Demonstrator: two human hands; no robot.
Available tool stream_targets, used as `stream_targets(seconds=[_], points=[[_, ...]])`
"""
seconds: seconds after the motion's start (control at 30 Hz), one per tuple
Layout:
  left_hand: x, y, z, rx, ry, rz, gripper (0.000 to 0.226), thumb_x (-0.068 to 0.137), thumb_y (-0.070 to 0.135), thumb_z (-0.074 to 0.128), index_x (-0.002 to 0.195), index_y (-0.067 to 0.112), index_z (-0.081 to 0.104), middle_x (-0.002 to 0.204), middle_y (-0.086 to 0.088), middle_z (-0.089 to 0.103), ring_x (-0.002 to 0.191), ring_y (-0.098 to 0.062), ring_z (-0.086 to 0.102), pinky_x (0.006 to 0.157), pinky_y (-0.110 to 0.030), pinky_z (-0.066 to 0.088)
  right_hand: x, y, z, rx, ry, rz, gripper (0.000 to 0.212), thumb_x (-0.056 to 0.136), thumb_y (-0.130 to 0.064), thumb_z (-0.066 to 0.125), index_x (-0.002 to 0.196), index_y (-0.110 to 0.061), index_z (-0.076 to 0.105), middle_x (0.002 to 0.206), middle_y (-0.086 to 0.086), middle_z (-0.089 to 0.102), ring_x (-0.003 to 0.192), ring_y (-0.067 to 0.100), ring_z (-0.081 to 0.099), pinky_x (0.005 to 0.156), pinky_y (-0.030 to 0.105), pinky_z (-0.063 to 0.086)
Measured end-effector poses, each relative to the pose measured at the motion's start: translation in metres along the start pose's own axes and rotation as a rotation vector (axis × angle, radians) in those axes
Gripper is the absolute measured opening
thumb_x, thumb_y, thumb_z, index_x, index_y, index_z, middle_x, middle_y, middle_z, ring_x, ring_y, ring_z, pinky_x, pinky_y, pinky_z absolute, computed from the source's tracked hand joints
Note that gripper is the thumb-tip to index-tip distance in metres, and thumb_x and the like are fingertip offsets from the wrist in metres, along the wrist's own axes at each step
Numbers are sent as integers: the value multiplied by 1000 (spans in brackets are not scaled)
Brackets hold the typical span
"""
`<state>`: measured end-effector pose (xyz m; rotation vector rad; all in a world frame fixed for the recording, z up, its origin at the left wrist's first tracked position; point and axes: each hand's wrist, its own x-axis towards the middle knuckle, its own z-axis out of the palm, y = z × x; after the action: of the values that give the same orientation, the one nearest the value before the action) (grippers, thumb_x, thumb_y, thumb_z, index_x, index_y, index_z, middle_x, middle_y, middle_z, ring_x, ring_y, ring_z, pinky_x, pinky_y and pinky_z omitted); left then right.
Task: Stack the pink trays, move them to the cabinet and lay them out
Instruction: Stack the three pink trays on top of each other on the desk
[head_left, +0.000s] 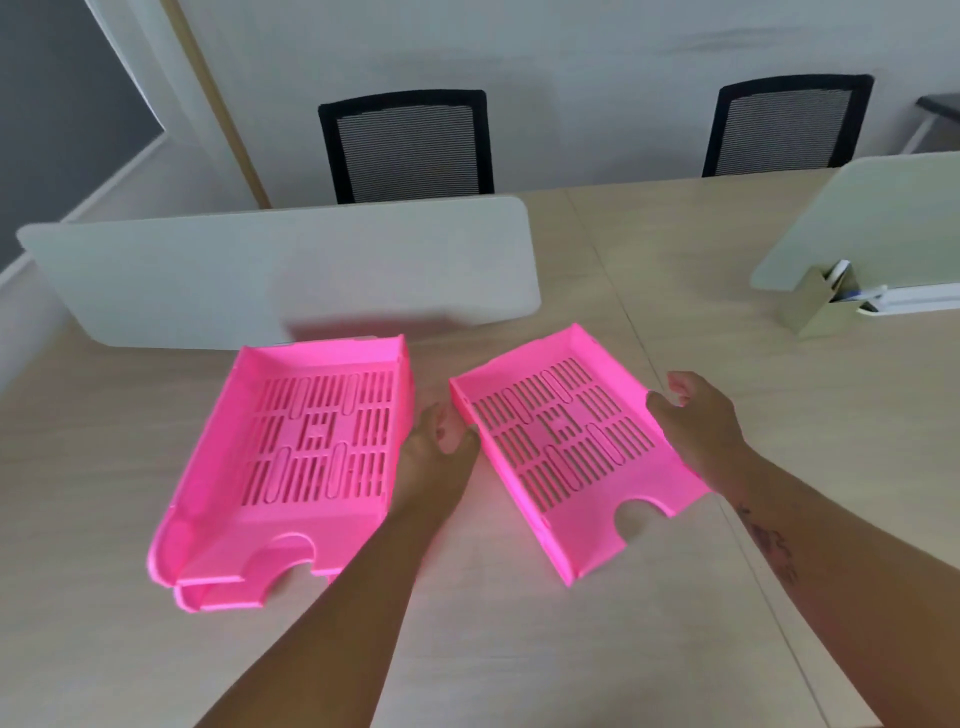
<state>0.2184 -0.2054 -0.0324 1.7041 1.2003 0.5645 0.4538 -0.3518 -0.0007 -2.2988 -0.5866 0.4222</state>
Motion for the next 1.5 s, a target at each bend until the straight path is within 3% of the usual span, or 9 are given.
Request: stream_targets(seconds=[0.1,0.3,0.5,0.67,0.93,1.07,1.2,1.33,1.5], points=[[-9,-5,36,-35,-35,-169,79,92,37,65,156,17,23,161,-7,31,145,-30,35,114,-56,36,18,23,-6,-56,-72,36,57,95,-22,52,148,-7,38,152,14,43,128,32,52,102,39,42],[-37,-30,93,-7,-142,-368,83,91,39,62,157,14,19,162,-8,30,146,-27,35,116,-47,37,36,69,10,-170,-156,98,52,94,-11,49,143,1,38,141,22,48,114,37,57,81,37,49],[-50,-44,123,41,-189,-339,34,93,9,57,126,13,57,115,-1,68,90,-14,64,64,-8,51,44,105,21,-190,-174,127,47,90,3,45,137,1,47,128,23,59,87,25,52,49,19,36],[-37,-29,111,85,-36,-299,20,87,3,48,99,8,64,82,-4,66,68,-18,63,62,-42,63,51,104,19,-132,-76,64,35,86,6,45,118,5,59,113,26,61,77,28,56,45,19,35],[-5,23,16,141,58,-98,17,92,4,47,99,-5,60,72,-4,65,59,-18,61,45,-22,56,14,29,-1,27,-60,-156,19,96,-1,41,114,-1,47,93,15,56,64,16,50,48,27,32],[-1,16,-58,243,109,-75,24,99,10,46,100,3,69,88,-13,72,67,-15,63,50,-22,48,-21,-15,30,120,-159,-254,19,97,-2,44,116,-1,45,94,11,55,66,15,51,51,28,36],[1,-7,-142,290,244,-85,31,102,12,44,78,9,64,59,-3,56,48,-15,46,39,-17,37,-65,-68,85,224,-241,-335,20,95,0,45,115,-2,44,83,-3,52,69,14,53,53,27,36],[3,-37,-219,296,312,-144,31,99,13,43,91,6,72,82,-23,71,63,-23,54,62,-35,51,-110,-109,138,274,-324,-388,23,96,-1,45,118,-3,41,91,0,56,70,10,54,53,19,38],[5,-67,-263,227,320,-161,35,98,10,44,78,30,64,88,-17,72,73,-27,62,72,-54,59,-149,-132,185,268,-298,-364,21,98,-4,44,118,-4,40,86,-3,57,66,4,54,51,17,39]])
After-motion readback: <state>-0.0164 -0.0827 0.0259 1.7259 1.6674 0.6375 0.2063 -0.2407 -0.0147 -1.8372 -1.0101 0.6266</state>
